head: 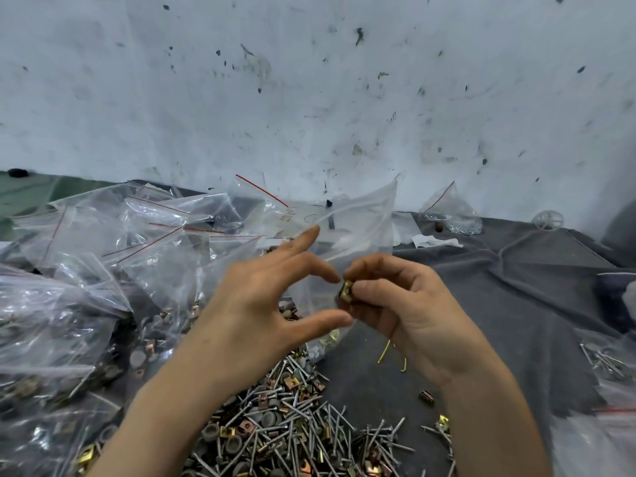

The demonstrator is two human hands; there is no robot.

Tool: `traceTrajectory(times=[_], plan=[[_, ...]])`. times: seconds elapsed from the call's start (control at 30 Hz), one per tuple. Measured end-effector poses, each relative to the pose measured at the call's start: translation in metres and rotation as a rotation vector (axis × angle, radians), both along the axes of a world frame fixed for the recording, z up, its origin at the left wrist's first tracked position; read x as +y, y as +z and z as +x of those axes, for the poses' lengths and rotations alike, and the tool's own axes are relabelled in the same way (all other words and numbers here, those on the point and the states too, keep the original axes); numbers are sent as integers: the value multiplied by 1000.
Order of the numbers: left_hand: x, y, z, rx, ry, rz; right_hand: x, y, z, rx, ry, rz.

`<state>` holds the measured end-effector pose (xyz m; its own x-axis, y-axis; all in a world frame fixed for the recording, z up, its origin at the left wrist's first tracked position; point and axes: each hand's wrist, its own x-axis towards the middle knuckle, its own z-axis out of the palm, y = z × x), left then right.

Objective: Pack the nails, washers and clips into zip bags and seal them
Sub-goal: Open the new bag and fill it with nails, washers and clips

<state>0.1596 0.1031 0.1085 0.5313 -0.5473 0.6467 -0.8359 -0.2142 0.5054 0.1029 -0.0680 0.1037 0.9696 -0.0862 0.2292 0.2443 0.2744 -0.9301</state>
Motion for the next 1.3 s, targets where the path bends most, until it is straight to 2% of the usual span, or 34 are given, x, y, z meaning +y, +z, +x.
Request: traceTrajectory(times=[0.3, 0.5, 0.67, 0.77, 0.87, 0.93, 1.07, 1.3], plan=[[-7, -4, -3, -146, 46, -63, 8, 12, -11, -68, -113, -212], [-5, -4, -1, -127, 37, -75, 7, 17, -18, -74, -155, -332], [-5, -2, -1, -124, -7, -49, 10, 17, -20, -159, -274, -568], [-5, 0, -4, -84, -34, -67, 9, 21, -26, -240, -319, -623], [-5, 2, -6, -136, -15, -57, 5, 25, -35, -362, -533, -665], [-7, 3, -6, -208, 6, -42, 3, 27, -37, -405, -701, -792], [-8, 2, -7, -294, 15, -25, -1, 29, -36, -377, -790, -993], [-7, 4, -9, -288, -1, -22, -3, 31, -44, -428, -955, -798]])
